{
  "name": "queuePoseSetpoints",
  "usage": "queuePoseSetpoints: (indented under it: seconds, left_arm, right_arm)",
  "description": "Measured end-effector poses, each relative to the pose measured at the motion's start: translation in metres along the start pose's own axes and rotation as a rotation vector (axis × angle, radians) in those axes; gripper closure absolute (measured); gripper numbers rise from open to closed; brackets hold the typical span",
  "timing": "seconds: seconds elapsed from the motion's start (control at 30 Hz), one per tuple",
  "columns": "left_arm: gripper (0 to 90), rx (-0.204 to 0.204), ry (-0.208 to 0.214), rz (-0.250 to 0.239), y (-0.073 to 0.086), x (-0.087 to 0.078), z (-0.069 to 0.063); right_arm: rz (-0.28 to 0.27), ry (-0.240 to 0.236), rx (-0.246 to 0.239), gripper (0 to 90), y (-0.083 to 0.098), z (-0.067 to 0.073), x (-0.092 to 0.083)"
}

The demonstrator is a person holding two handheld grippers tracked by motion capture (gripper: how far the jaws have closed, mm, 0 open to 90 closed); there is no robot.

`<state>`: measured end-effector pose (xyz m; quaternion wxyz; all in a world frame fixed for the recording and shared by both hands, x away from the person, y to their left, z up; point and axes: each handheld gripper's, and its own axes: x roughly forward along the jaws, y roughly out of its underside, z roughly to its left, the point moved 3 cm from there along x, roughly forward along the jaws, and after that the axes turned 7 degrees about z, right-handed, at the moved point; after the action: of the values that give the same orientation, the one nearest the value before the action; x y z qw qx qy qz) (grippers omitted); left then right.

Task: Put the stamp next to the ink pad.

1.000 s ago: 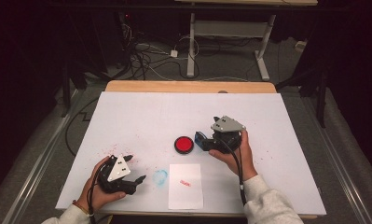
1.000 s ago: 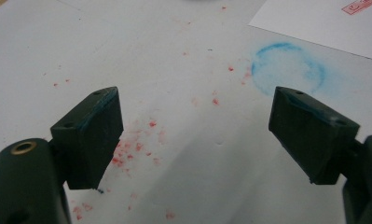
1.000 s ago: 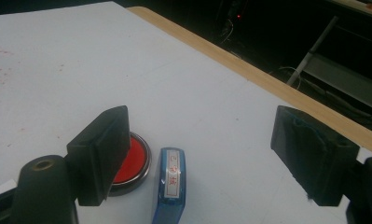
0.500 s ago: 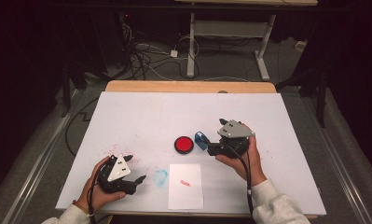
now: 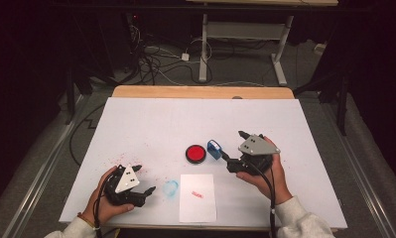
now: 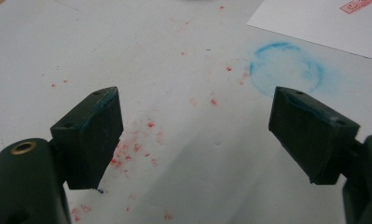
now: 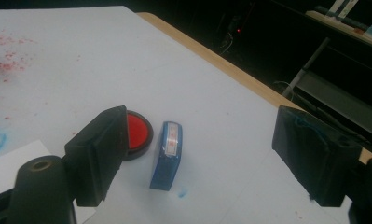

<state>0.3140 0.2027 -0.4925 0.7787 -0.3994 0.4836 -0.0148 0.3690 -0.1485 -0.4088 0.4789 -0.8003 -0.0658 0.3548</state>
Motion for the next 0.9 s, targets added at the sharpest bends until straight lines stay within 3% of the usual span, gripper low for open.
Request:
queuePoseSetpoints:
  seconds: [0.9]
  left_arm:
    - [17.2, 0.003, -0.006, 0.009, 0.0, 0.002, -0.001]
  right_arm:
    - [-0.001, 0.012, -0.018, 19.7, 0.025, -0.008, -0.03]
